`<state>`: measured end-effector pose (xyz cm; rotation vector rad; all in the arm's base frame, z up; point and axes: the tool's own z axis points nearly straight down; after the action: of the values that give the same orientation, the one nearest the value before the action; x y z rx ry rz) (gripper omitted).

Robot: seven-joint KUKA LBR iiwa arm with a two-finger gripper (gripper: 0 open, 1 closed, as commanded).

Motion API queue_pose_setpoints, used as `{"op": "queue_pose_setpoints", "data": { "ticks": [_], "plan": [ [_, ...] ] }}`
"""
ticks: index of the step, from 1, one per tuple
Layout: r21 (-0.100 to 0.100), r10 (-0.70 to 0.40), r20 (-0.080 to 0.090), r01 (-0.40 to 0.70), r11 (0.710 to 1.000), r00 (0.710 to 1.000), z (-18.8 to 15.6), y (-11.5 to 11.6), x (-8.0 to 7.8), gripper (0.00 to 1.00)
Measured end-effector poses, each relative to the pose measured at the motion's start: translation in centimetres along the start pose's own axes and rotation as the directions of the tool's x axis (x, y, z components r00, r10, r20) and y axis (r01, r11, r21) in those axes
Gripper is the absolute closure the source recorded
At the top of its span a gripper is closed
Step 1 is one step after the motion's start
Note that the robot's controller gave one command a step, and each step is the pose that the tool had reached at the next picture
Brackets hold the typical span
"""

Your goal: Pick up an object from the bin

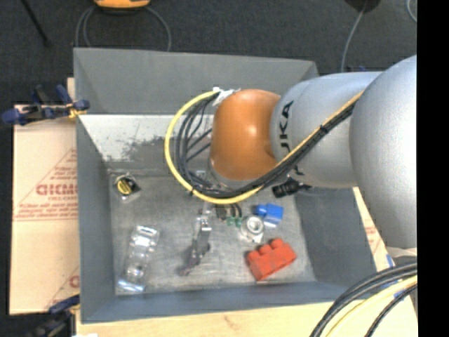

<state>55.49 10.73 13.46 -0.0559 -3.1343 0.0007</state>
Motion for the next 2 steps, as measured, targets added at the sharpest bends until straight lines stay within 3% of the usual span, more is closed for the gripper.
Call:
{"op": "queue_pose_setpoints", "data": {
  "ticks": [1, 2],
  "plan": [
    [-0.004, 0.008, 0.019, -0.008, 1.0, 1.0, 6.35, -4.53, 4.78, 0.0],
    [-0.006, 0.011, 0.026, -0.011, 1.0, 1.0, 6.03, -4.4, 4.45, 1.0]
  ]
}}
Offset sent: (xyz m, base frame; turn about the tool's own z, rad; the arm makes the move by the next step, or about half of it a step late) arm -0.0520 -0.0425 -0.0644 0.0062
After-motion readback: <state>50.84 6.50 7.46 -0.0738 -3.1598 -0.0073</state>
